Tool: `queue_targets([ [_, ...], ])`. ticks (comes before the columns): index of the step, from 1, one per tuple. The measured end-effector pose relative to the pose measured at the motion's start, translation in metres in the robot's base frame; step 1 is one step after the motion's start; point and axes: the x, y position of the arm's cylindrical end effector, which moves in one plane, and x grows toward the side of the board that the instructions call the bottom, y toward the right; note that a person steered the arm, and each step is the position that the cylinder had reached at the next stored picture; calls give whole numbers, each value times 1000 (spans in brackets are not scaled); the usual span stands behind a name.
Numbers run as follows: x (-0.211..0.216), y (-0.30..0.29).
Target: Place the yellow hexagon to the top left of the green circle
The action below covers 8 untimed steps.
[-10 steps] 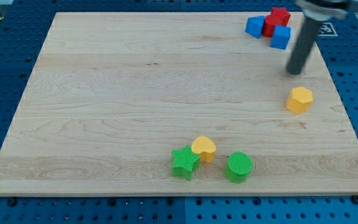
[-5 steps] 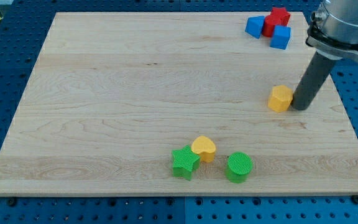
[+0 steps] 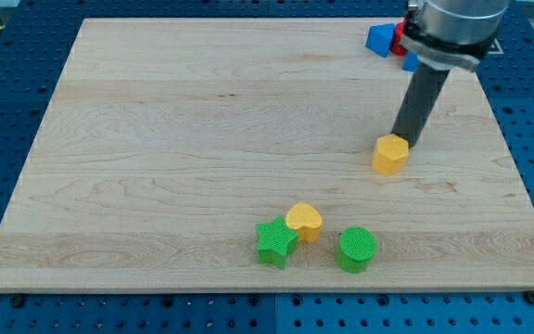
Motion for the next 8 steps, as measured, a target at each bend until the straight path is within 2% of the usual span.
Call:
queue_targets([
  [2,26,-34],
  [4,62,-36],
  [8,78,-18],
])
